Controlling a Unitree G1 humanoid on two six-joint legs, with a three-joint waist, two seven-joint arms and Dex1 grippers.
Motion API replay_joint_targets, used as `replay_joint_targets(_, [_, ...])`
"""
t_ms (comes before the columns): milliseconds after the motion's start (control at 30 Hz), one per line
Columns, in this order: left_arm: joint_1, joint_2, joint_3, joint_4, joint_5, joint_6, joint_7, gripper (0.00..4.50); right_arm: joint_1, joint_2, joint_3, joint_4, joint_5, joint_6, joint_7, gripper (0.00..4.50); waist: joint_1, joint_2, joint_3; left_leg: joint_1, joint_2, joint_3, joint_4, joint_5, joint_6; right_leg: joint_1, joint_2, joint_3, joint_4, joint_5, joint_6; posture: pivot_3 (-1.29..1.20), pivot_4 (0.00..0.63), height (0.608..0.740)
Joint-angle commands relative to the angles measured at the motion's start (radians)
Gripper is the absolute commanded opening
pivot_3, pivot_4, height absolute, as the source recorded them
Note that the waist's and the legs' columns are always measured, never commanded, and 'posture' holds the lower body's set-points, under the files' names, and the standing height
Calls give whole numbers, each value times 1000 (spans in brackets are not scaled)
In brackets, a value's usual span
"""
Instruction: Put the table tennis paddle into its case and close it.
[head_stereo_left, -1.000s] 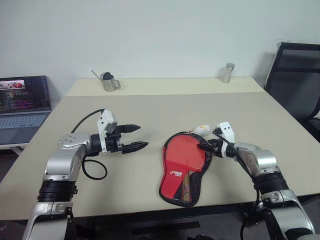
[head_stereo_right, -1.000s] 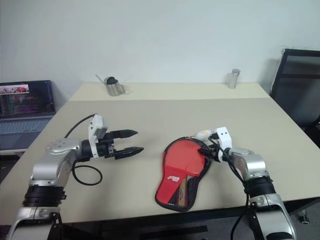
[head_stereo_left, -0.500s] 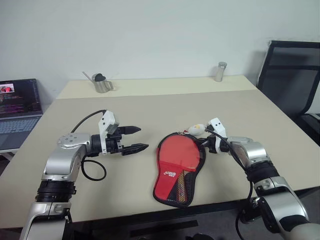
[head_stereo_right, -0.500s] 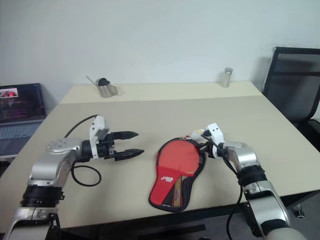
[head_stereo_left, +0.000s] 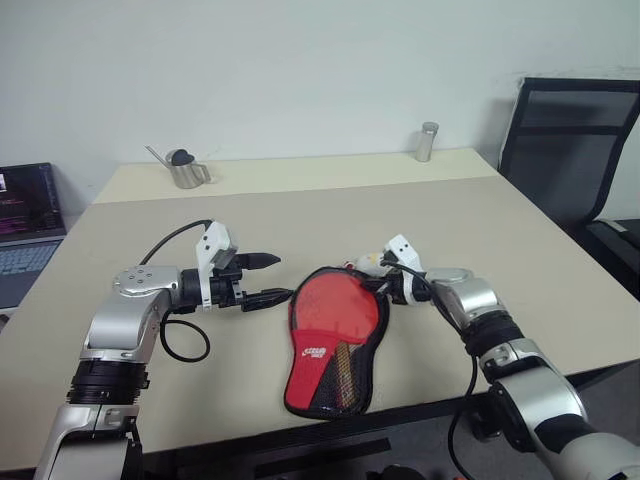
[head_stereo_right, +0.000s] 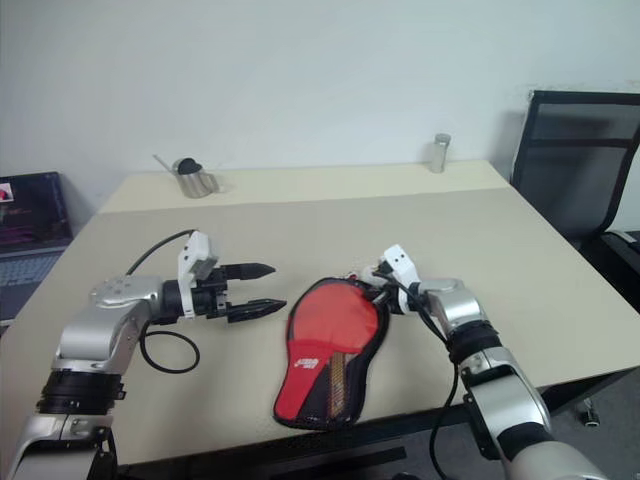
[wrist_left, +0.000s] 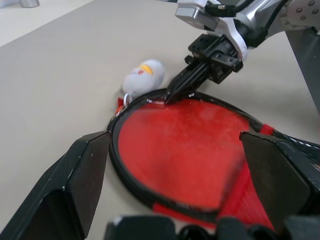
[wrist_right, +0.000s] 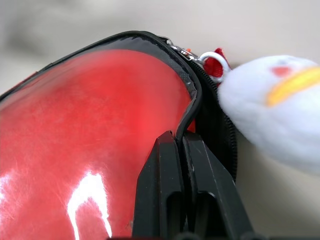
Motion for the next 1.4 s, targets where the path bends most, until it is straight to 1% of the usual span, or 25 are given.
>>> replay_joint_targets(33, [-6,11,4,-41,-25,-10,-4,4500,-40,44,21,-5,5,-29,47,14,0,0,0,0,0,0,0,0,0,-1,0,0,0,0,0,0,150,740])
replay_joint_targets(300, [-14,12,0,-31,-21,-18,-9,4500,-69,61,11,32,-7,-87,59,14,11,0,0,-3,0,1,0,-1,-2,-3,1,1,0,0,0,0,150,740])
replay_joint_targets(533, [-23,7,-10,-17,-11,-30,-8,4500,-72,44,24,66,-39,-109,37,14,12,0,0,-3,0,2,0,-1,-2,-3,0,1,0,0,0,0,150,740])
replay_joint_targets(633, [-26,4,-14,-12,-8,-37,-5,4500,-64,30,34,62,-53,-99,41,14,13,0,0,-3,-1,2,0,-1,-2,-3,0,1,0,0,0,0,150,740])
replay_joint_targets(767, [-27,5,-21,-7,-6,-50,-3,4500,-50,11,26,27,-52,-41,41,14,19,0,0,-3,0,2,0,-1,-2,-3,-1,1,0,0,0,0,150,740])
replay_joint_targets(867, [-27,7,-25,1,-2,-62,0,4500,-21,-10,34,-28,-57,3,36,684,28,0,0,-3,0,1,0,-1,-2,-3,0,1,0,0,0,0,150,740])
replay_joint_targets(967, [-27,6,-29,11,4,-77,5,4500,6,-31,26,-76,-54,32,18,1748,31,0,0,-3,-1,1,1,-1,-2,-3,-1,1,0,0,0,0,150,740])
replay_joint_targets(1200, [-35,-7,-39,31,15,-105,19,4500,88,-139,30,-264,-52,100,37,4260,32,0,0,-4,-1,1,1,-1,-2,-3,-1,1,0,0,0,0,150,740])
replay_joint_targets(1233, [-36,-8,-40,35,18,-111,20,4500,99,-154,33,-286,-56,100,36,4479,32,0,0,-4,-1,1,1,-1,-2,-3,-1,1,0,0,0,0,150,740])
replay_joint_targets(1400, [-43,-19,-52,54,33,-139,29,4500,149,-201,26,-377,-81,65,-20,4479,33,0,0,-4,-2,2,1,-1,-2,-3,0,0,0,0,0,0,150,740])
